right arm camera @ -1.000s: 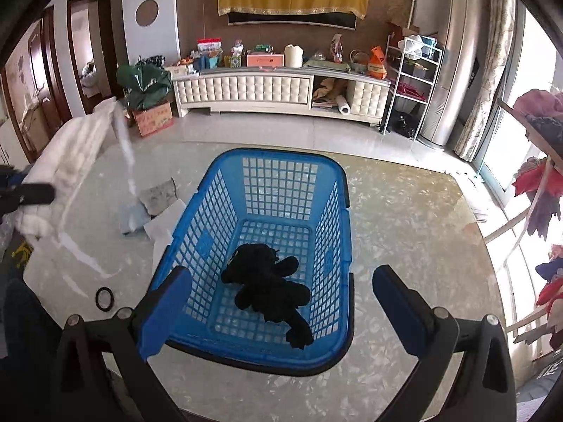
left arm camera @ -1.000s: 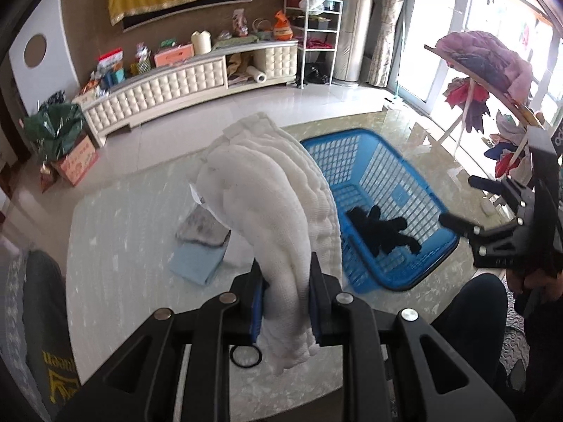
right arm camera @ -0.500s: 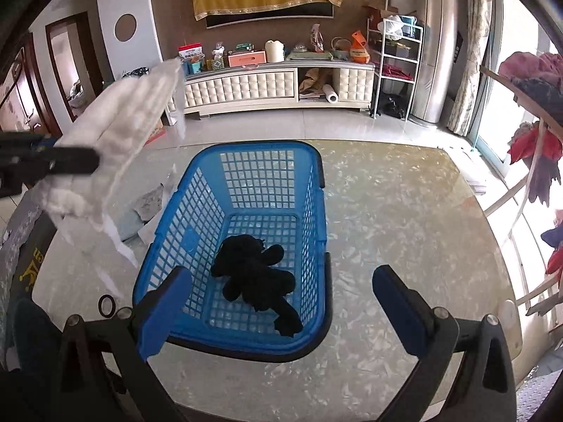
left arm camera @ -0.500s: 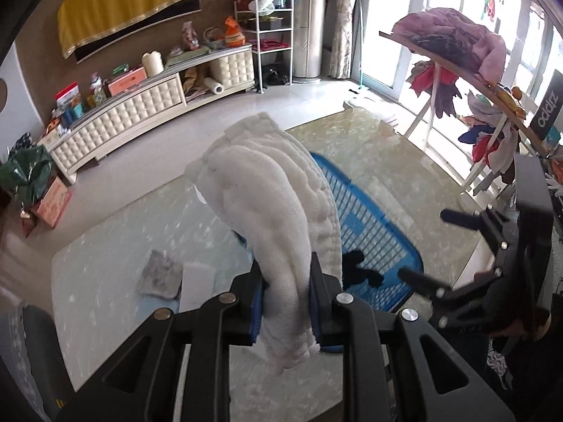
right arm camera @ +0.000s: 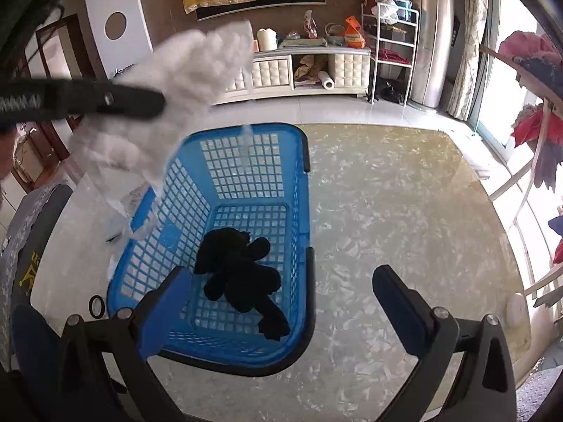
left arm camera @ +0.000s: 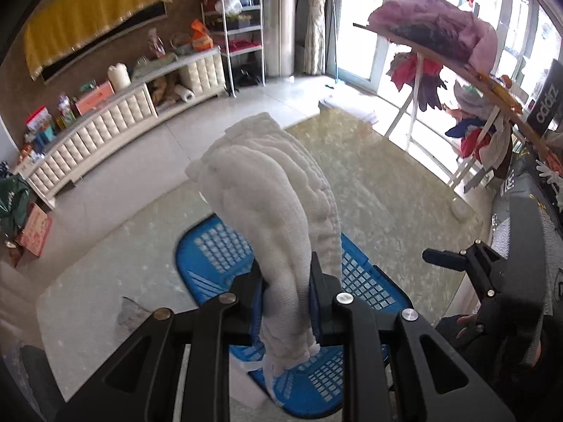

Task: Organize soft objects
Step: 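Carry the white quilted cloth into the blue basket and open the left gripper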

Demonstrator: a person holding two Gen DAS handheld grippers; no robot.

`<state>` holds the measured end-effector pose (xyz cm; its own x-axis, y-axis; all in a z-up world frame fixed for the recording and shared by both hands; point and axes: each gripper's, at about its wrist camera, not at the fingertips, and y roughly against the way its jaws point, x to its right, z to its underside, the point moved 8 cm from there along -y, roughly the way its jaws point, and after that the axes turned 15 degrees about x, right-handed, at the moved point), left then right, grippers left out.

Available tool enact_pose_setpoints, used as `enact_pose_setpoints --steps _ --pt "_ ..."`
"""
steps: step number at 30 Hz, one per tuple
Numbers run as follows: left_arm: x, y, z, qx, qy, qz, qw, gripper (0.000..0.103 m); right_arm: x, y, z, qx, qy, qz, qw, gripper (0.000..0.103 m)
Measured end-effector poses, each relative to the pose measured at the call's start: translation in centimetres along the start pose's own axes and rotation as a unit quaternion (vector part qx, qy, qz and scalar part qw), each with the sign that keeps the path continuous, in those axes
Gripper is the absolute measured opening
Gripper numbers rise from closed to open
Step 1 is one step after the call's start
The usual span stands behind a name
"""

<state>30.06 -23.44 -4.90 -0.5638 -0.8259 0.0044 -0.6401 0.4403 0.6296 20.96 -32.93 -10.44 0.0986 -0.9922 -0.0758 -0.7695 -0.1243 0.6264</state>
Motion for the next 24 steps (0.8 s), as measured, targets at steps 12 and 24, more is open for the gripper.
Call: enact_pose_setpoints --steps 12,24 --pt "1.4 -6.6 4.9 -0.080 -0.019 0.037 0.9959 0.019 2.1 -2.1 1.0 -0.025 -0.023 0.010 0.999 0.103" --pt "2.6 -9.3 8.6 -0.108 -0.117 0.075 0.9843 0.020 2.4 -3.1 1.5 -0.042 -0.043 0.008 0.998 0.103"
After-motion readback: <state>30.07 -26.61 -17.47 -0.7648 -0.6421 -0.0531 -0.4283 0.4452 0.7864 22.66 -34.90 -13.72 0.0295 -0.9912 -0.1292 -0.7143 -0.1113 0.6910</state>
